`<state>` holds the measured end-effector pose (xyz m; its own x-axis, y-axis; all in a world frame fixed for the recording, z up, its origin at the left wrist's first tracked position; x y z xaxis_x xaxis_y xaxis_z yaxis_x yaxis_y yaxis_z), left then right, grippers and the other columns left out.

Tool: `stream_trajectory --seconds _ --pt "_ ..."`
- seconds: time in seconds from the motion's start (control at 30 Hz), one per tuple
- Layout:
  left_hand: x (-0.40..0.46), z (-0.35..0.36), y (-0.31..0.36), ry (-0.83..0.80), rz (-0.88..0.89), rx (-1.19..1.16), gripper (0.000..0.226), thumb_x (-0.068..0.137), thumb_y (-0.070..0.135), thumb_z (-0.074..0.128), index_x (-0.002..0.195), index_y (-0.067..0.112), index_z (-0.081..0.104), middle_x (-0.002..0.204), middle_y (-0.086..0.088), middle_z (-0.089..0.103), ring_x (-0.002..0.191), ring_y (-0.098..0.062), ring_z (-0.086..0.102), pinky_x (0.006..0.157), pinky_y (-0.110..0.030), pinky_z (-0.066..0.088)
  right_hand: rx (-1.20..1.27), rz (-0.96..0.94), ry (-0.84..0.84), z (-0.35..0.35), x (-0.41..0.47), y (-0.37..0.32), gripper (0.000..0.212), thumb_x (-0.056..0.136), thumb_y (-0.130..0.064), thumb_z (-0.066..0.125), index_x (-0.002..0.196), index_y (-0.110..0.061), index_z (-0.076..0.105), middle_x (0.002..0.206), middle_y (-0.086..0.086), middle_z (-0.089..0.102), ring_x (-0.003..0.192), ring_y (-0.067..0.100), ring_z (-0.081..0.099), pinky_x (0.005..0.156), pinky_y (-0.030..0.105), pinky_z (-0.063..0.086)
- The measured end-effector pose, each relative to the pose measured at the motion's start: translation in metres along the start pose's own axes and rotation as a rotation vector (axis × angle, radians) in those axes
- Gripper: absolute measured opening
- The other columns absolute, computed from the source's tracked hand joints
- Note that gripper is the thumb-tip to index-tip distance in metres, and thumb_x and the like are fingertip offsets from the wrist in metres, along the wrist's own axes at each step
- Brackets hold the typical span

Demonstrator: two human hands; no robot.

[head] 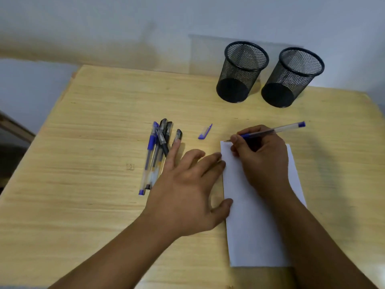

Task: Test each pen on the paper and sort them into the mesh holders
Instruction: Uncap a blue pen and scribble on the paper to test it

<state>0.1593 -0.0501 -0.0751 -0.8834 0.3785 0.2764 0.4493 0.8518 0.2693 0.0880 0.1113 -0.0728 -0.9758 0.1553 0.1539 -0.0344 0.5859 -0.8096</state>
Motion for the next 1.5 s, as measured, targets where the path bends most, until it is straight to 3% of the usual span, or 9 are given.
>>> stream_trajectory --seconds 0.43,0.67,0.87,1.07,1.23,1.5 --pt "0.0006 -0.0001 0.0009 -0.058 -0.021 0.007 0.067 0.078 0.064 0.056 0.128 0.021 0.063 0.136 0.008 0.059 0.123 -0.023 0.052 0.114 -0.060 0.019 -0.031 0.021 -0.012 0.0025 -0.0007 -0.0013 0.010 0.088 -0.031 0.071 0.092 -0.022 0.069 0.077 -0.017 0.064 0.078 -0.004 0.062 0.067 0.000 0.043" --pt "0.0002 -0.0001 0.0019 -0.070 -0.029 -0.038 0.066 0.078 0.061 0.058 0.130 0.019 0.063 0.137 0.005 0.058 0.126 -0.025 0.050 0.114 -0.047 0.028 -0.050 -0.005 0.001 0.0036 -0.0028 -0.0029 0.010 0.089 -0.030 0.071 0.090 -0.021 0.068 0.075 -0.017 0.062 0.075 -0.007 0.060 0.067 -0.001 0.043" --pt "-0.0012 0.0015 0.0004 -0.086 -0.057 -0.038 0.068 0.078 0.062 0.057 0.132 0.022 0.061 0.139 0.008 0.056 0.130 -0.024 0.046 0.103 -0.042 0.035 -0.052 -0.005 -0.010 0.0046 -0.0028 -0.0034 0.010 0.087 -0.028 0.072 0.086 -0.023 0.064 0.071 -0.025 0.056 0.068 -0.016 0.057 0.066 -0.004 0.040" --pt "-0.0009 0.0019 0.0001 -0.082 -0.061 -0.040 0.068 0.078 0.063 0.057 0.131 0.022 0.061 0.139 0.008 0.056 0.131 -0.023 0.046 0.102 -0.042 0.037 -0.055 -0.036 -0.006 0.0043 -0.0030 -0.0045 0.011 0.087 -0.025 0.073 0.085 -0.023 0.062 0.071 -0.026 0.054 0.072 -0.025 0.053 0.066 -0.004 0.039" --pt "-0.0009 0.0020 -0.0006 -0.091 -0.066 -0.038 0.068 0.078 0.063 0.057 0.132 0.022 0.061 0.140 0.009 0.055 0.131 -0.023 0.045 0.103 -0.042 0.037 -0.069 -0.019 -0.004 0.0041 -0.0018 -0.0041 0.010 0.088 -0.029 0.072 0.089 -0.020 0.068 0.073 -0.025 0.056 0.069 -0.009 0.058 0.067 -0.004 0.040" --pt "-0.0010 0.0029 -0.0007 -0.084 -0.062 -0.035 0.068 0.078 0.063 0.057 0.131 0.022 0.061 0.139 0.009 0.056 0.131 -0.023 0.045 0.102 -0.042 0.037 -0.060 -0.025 0.012 0.0058 -0.0040 -0.0050 0.011 0.088 -0.025 0.072 0.087 -0.021 0.061 0.071 -0.025 0.053 0.068 -0.014 0.057 0.066 -0.005 0.038"
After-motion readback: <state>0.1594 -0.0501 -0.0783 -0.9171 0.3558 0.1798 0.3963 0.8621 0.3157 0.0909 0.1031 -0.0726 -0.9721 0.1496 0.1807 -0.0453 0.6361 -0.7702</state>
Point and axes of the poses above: each hand's wrist, its own x-axis towards the middle knuckle, its own z-axis out of the palm, y = z × x, the point moved 4 cm from there along x, towards the middle knuckle
